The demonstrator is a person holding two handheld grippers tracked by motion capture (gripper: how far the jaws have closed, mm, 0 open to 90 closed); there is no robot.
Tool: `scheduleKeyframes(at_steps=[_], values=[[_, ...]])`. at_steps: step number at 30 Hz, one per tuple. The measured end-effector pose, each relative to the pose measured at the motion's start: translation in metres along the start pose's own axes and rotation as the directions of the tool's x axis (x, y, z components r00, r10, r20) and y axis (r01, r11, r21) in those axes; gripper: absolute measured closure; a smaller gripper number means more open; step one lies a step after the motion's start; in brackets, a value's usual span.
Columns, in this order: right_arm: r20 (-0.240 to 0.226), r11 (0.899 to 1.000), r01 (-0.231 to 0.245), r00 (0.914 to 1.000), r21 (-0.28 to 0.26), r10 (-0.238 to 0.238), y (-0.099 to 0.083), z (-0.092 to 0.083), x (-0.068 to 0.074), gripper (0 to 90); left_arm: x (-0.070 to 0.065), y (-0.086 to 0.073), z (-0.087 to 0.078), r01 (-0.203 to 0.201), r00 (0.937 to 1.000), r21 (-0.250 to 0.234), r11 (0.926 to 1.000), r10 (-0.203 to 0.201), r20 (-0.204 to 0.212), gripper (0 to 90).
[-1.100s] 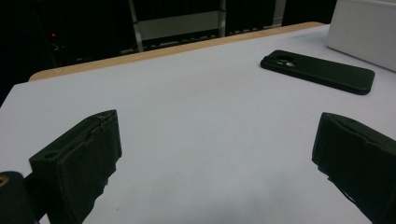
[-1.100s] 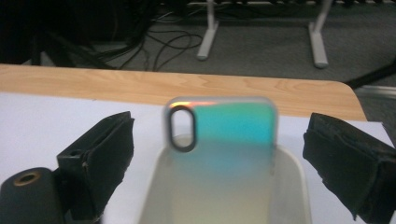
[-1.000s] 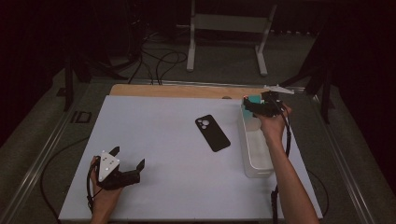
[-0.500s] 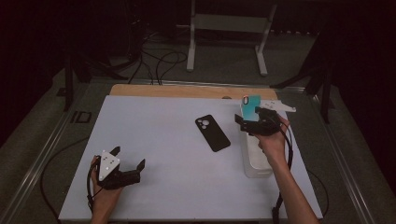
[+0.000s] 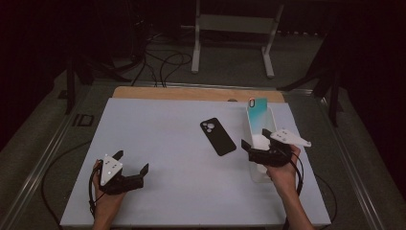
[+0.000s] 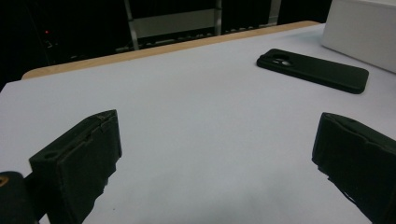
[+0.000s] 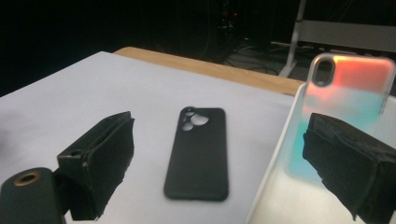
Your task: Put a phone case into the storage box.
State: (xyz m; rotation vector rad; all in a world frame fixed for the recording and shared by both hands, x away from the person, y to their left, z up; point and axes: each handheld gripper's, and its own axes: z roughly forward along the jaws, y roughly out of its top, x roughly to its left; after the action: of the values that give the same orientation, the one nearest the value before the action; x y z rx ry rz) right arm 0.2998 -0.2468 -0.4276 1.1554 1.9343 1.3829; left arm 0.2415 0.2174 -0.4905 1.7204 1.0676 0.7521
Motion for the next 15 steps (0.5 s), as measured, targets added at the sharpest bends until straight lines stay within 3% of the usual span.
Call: scheduleKeyframes(at_steps=[6,9,15], values=[[-0.011,1.000,0.009,0.9999,-0.017,-0.009,-0.021,-0.010,0.005,9.0,-0.001,0.000,0.000,-0.007,0.9999,0.005,1.0000,0.007,0.013,2.0],[0.000,0.998,0.057,0.9984,-0.024,-0.057,-0.032,-0.016,0.010,9.0,-0.002,0.001,0.000,-0.015,0.9997,0.009,0.9998,0.015,0.017,2.0],[-0.002,0.997,0.066,0.9978,-0.048,-0.066,-0.043,-0.024,0.014,9.1,-0.002,0.001,-0.001,-0.015,0.9996,0.006,0.9999,0.015,0.025,2.0]])
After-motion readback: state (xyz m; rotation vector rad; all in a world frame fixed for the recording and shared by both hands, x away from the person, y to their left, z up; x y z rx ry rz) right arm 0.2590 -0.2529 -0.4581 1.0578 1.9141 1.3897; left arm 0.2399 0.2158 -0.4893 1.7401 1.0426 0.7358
